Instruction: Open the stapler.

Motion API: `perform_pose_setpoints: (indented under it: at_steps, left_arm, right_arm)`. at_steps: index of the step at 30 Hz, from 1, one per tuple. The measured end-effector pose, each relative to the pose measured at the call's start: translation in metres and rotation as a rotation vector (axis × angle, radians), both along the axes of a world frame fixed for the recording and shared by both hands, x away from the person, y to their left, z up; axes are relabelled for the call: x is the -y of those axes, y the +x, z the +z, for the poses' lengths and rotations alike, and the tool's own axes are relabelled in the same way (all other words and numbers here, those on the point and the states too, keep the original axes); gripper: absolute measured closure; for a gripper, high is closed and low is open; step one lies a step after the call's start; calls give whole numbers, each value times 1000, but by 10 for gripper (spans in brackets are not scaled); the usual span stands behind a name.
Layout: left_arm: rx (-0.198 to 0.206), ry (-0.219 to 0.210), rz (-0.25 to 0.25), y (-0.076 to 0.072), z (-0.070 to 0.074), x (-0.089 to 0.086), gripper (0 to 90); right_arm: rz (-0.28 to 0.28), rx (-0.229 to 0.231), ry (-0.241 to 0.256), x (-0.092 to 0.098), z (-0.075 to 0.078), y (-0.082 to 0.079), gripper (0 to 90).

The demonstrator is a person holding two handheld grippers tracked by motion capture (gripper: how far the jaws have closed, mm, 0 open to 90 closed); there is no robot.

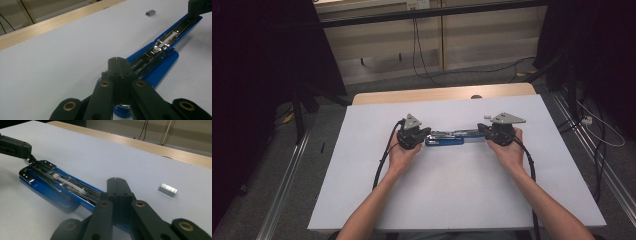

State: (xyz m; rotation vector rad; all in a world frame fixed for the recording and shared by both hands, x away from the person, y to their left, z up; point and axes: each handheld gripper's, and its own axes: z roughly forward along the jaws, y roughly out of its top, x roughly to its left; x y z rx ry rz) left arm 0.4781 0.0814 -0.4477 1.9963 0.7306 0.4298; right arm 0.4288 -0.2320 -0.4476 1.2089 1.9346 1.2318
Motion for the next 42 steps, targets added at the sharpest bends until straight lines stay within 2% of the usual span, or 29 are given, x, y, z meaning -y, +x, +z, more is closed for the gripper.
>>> perform_pose_setpoints:
  at_steps: [5, 9, 16, 19, 23, 27, 31, 34, 37, 40, 42]
  left_arm:
    - [29, 21, 6, -4, 2, 2, 887]
    - [33, 24, 9, -5, 4, 0, 851]
    - [26, -15, 5, -6, 8, -3, 743]
    - [9, -30, 17, -6, 9, -4, 663]
    - [0, -35, 40, -6, 9, -6, 565]
    - [6, -53, 53, -6, 9, -8, 433]
    - [13, -32, 71, -7, 9, -6, 284]
    - [15, -20, 72, -7, 9, -5, 218]
    - [19, -18, 70, -8, 9, -4, 177]
    - [-13, -38, 100, -8, 9, -4, 56]
    - [-29, -56, 80, -8, 9, -6, 36]
  right_arm:
    - [6, 7, 18, 1, 0, -1, 852]
    - [6, 9, 30, 4, 2, -1, 827]
    - [17, 2, 58, 7, 2, 0, 762]
    - [15, -27, 71, 5, -2, 0, 718]
    - [11, -19, 66, 3, -1, 0, 625]
    - [-11, -13, 57, 5, 1, -1, 472]
    - [-29, -17, 57, 6, 0, -1, 359]
    - [-35, -24, 67, 6, -1, 0, 252]
    - [-33, -21, 63, 5, -2, 1, 190]
    - [-33, -15, 63, 4, -2, 1, 142]
    - [-26, -11, 69, 3, -1, 0, 99]
